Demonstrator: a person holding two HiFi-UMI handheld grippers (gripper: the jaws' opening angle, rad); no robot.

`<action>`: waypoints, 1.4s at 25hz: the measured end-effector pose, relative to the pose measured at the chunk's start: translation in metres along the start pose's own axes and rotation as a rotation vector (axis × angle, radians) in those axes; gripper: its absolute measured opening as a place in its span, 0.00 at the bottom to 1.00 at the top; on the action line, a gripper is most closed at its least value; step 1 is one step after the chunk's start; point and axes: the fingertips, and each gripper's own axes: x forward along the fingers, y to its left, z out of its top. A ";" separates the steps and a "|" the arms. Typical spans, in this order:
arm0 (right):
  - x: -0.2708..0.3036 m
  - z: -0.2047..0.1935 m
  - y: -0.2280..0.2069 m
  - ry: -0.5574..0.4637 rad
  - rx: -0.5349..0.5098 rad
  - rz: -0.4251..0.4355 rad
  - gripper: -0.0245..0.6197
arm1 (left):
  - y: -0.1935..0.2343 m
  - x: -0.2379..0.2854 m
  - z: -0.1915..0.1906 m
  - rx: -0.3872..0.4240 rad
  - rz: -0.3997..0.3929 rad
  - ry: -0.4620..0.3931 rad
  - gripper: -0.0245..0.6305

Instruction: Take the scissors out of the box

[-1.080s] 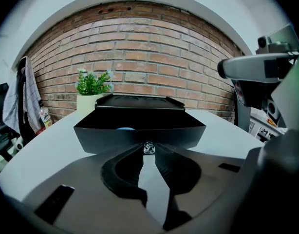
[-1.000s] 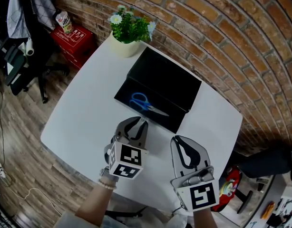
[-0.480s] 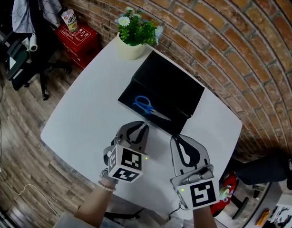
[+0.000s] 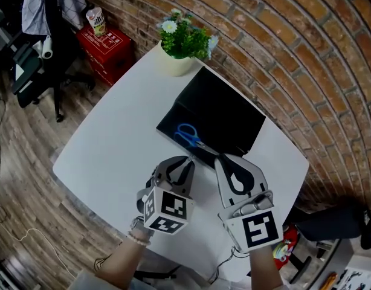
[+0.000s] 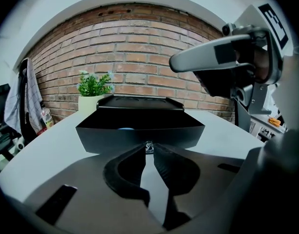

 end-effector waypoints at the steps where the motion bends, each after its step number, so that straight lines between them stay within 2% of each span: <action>1: 0.003 0.000 0.000 0.001 -0.002 0.005 0.11 | 0.000 0.001 0.000 -0.004 0.000 0.001 0.11; 5: 0.010 -0.008 0.004 0.044 -0.010 0.038 0.11 | 0.001 0.002 -0.001 -0.009 -0.008 0.000 0.12; 10: 0.022 -0.008 0.003 0.038 -0.019 0.055 0.11 | -0.001 0.002 -0.001 0.006 -0.019 0.004 0.15; 15: 0.039 -0.019 0.001 0.112 -0.049 0.106 0.11 | -0.002 0.008 -0.002 0.007 -0.018 0.022 0.21; 20: 0.062 -0.025 0.000 0.150 -0.094 0.135 0.11 | 0.002 0.011 0.000 -0.019 -0.009 0.026 0.21; 28: 0.097 -0.051 0.014 0.308 -0.193 0.238 0.11 | 0.005 0.013 -0.003 -0.005 -0.006 0.053 0.18; 35: 0.116 -0.065 0.023 0.379 -0.210 0.297 0.11 | 0.006 0.012 -0.003 -0.017 -0.020 0.059 0.17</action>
